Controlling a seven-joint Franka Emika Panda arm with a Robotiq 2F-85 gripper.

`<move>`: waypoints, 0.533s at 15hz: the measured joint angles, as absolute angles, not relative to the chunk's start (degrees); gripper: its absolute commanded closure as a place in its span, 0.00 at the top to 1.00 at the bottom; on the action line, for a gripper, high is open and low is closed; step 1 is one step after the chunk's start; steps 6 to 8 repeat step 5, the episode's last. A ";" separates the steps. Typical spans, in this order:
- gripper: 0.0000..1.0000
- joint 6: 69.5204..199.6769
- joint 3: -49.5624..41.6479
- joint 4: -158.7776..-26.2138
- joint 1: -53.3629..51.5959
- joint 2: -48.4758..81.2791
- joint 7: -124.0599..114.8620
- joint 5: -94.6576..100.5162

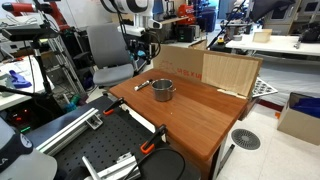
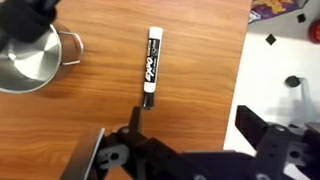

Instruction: Take the marker out of the pot and put it on the table

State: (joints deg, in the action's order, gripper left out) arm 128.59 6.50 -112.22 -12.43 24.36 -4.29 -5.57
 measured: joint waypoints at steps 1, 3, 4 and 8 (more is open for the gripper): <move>1.00 129.06 6.48 -112.47 -12.43 24.30 -4.29 -5.56; 1.00 129.34 6.47 -112.57 -12.43 24.30 -4.29 -5.56; 1.00 129.36 6.47 -112.57 -12.43 24.30 -4.29 -5.56; 1.00 129.36 6.47 -112.57 -12.43 24.30 -4.29 -5.56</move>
